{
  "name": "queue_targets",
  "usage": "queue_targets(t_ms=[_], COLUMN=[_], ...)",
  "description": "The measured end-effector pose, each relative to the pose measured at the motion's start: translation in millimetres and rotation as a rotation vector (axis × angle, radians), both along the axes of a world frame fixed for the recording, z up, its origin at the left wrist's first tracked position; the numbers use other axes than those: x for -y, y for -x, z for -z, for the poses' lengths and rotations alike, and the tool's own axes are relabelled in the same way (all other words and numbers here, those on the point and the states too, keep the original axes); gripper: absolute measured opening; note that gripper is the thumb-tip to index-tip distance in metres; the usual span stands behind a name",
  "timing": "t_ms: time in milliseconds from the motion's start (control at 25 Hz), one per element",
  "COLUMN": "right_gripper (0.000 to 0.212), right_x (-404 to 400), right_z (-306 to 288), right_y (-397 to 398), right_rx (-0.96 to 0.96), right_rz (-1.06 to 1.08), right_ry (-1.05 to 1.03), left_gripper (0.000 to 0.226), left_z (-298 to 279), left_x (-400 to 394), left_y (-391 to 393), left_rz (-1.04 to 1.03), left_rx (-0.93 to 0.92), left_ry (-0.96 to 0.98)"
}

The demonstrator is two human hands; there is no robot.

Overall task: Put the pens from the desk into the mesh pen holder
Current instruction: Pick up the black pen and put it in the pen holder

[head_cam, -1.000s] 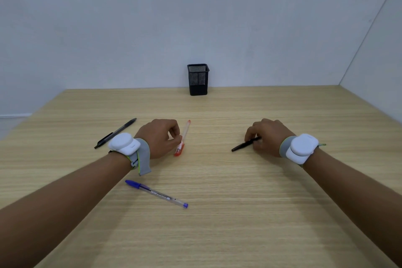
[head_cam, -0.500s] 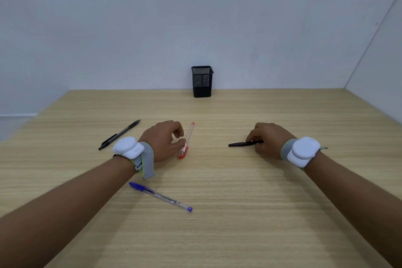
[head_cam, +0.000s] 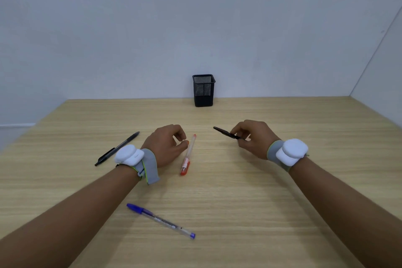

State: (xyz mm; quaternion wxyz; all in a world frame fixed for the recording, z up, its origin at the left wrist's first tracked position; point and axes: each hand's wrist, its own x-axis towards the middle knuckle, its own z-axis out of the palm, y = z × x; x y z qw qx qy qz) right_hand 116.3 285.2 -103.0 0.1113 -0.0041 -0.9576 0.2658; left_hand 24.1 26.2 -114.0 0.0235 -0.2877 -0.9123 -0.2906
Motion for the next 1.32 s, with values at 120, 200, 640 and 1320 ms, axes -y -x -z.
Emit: queue_targets(t_ms=[120, 200, 640, 1320], right_gripper=[0.026, 0.024, 0.023, 0.016], right_x=[9.9, 13.6, 17.7, -12.1], right_z=[-3.9, -5.4, -15.9, -56.7], right_y=[19.4, 36.5, 112.9, 212.3], right_rx=[-0.055, -0.081, -0.178, -0.442], right_rz=[0.022, 0.033, 0.042, 0.099], right_ry=[0.15, 0.223, 0.336, 0.487], left_gripper=[0.008, 0.008, 0.009, 0.01], left_z=[-2.4, -4.7, -10.1, -9.9], left_x=[-8.6, -15.9, -55.8, -91.3], left_y=[7.9, 17.2, 61.1, 144.4], left_rz=[-0.009, -0.02, -0.064, -0.077], left_rx=[0.034, 0.049, 0.098, 0.134], left_ry=[-0.079, -0.116, -0.264, -0.395])
